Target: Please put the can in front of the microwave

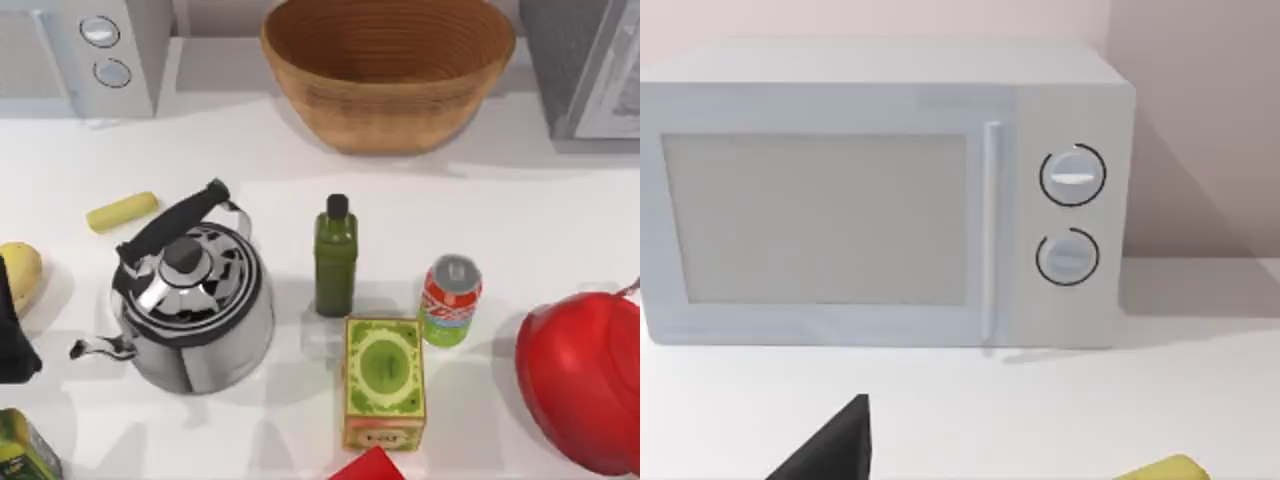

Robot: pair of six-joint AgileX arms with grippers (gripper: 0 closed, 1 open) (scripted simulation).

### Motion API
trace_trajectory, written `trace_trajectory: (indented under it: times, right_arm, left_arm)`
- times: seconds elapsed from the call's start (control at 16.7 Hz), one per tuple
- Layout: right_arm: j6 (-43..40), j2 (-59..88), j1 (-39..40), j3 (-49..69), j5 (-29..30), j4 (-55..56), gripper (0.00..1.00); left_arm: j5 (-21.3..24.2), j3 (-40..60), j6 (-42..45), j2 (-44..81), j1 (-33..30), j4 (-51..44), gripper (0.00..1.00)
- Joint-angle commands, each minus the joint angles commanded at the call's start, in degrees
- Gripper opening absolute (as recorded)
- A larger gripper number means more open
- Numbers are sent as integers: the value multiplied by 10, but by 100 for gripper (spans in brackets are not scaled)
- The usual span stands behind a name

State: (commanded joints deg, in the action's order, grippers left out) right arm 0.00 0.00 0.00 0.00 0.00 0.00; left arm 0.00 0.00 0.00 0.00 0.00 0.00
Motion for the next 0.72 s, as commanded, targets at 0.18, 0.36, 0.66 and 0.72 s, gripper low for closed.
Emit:
trace_trajectory:
  times: [0.18,0.36,0.66,0.72]
  right_arm:
    - [0,0,0,0,0,0,100]
    - [0,0,0,0,0,0,100]
    - [0,0,0,0,0,0,100]
    - [0,0,0,0,0,0,100]
  left_arm:
    - [0,5,0,5,-2,-4,100]
    - [0,46,1,55,-23,-37,100]
    - [-2,207,1,235,-97,-154,100]
    - [-2,250,0,282,-116,-183,100]
